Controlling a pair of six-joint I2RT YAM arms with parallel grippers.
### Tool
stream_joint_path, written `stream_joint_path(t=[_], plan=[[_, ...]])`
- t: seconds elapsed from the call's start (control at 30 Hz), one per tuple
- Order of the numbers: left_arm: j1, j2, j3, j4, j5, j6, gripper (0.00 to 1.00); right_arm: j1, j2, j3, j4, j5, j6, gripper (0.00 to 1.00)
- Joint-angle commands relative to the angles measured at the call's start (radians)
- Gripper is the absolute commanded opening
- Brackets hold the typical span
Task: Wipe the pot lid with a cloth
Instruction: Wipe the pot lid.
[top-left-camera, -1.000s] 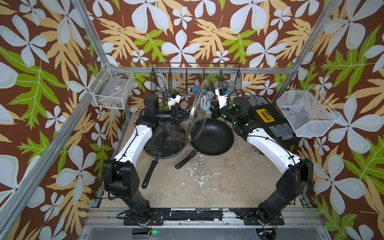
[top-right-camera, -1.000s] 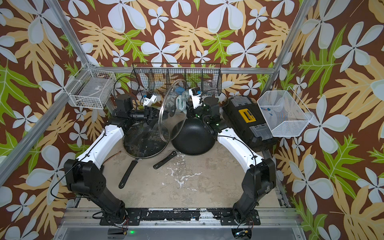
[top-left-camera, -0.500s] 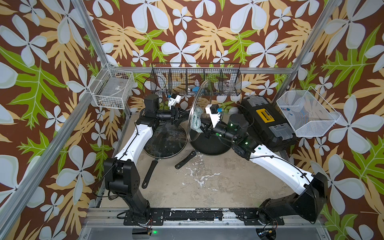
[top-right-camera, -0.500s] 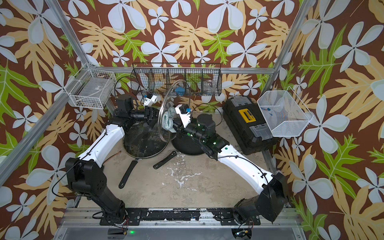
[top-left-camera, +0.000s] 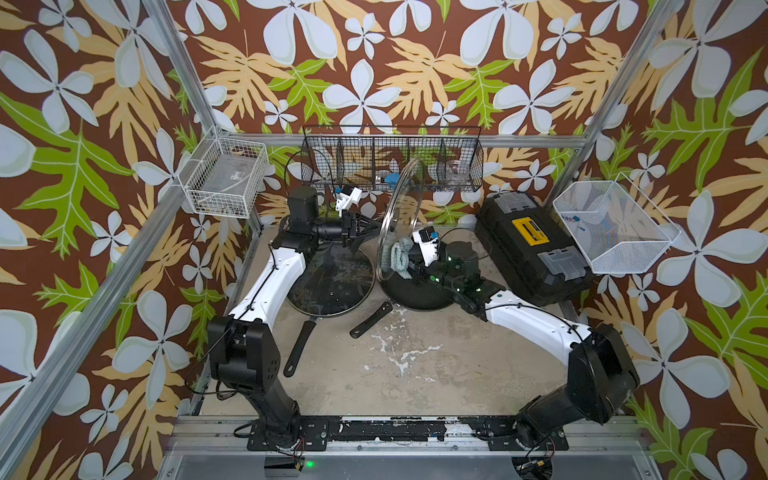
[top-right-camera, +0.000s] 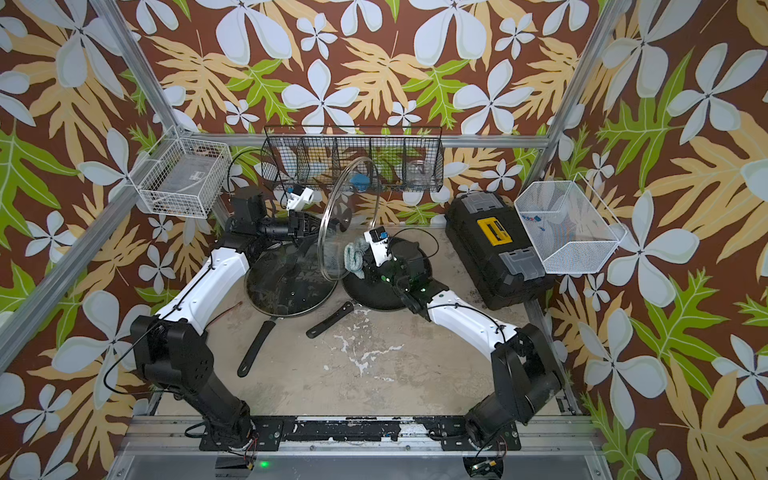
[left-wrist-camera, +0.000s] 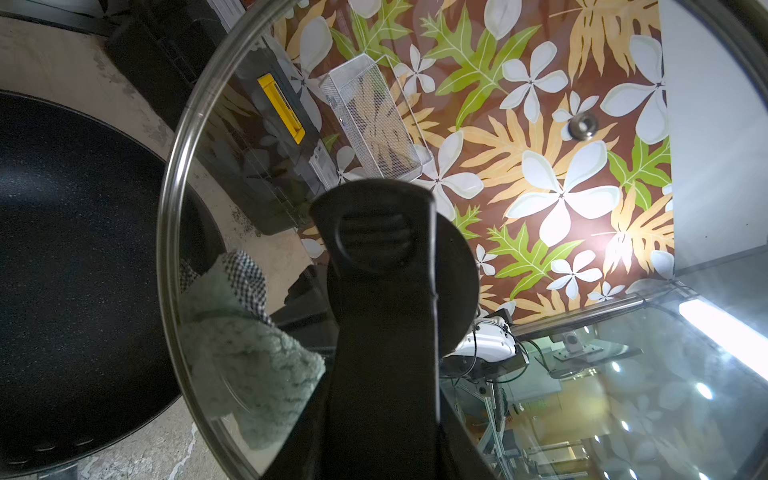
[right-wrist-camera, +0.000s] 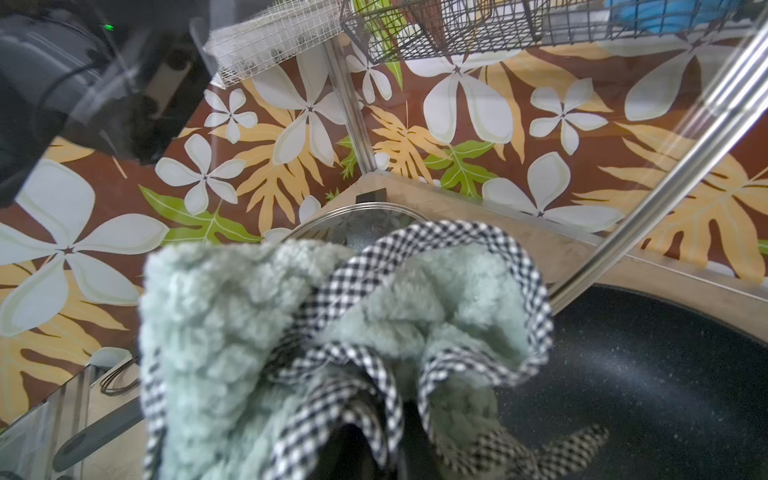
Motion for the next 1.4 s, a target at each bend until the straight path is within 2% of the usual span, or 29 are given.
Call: stream_joint_path(t=[0.0, 0.07, 0.23, 0.63, 0.8, 1.03, 1.2, 1.37], plan=[[0.0, -0.019, -0.003, 0.097, 0.047, -0.018, 0.0, -0.025, 0.069, 0.102, -0.055, 0.075, -0.039, 0.0], [-0.001, -0.025, -0.014, 0.097, 0.045, -0.018, 0.0, -0.037, 0.107, 0.181, -0.094, 0.105, -0.059, 0.0], [-0.001, -0.037, -0.034, 0.097, 0.042, -0.013, 0.0, -0.046, 0.129, 0.318, -0.103, 0.087, -0.085, 0.0], [-0.001, -0.026, -0.037, 0.097, 0.037, -0.01, 0.0, -0.022, 0.037, 0.474, -0.069, -0.047, -0.083, 0.0], [-0.002, -0.014, -0.024, 0.097, 0.034, -0.007, 0.0, 0.039, -0.039, 0.405, -0.077, -0.109, -0.105, 0.0], [-0.002, 0.001, -0.008, 0.098, 0.031, -0.007, 0.0, 0.13, -0.163, 0.145, -0.071, -0.13, -0.084, 0.0], [0.0, 0.0, -0.003, 0.097, 0.032, -0.011, 0.0, 0.13, -0.188, -0.022, -0.038, -0.057, -0.089, 0.0], [-0.002, -0.009, -0.002, 0.097, 0.039, -0.016, 0.0, 0.083, -0.129, -0.045, -0.033, -0.009, -0.09, 0.0]])
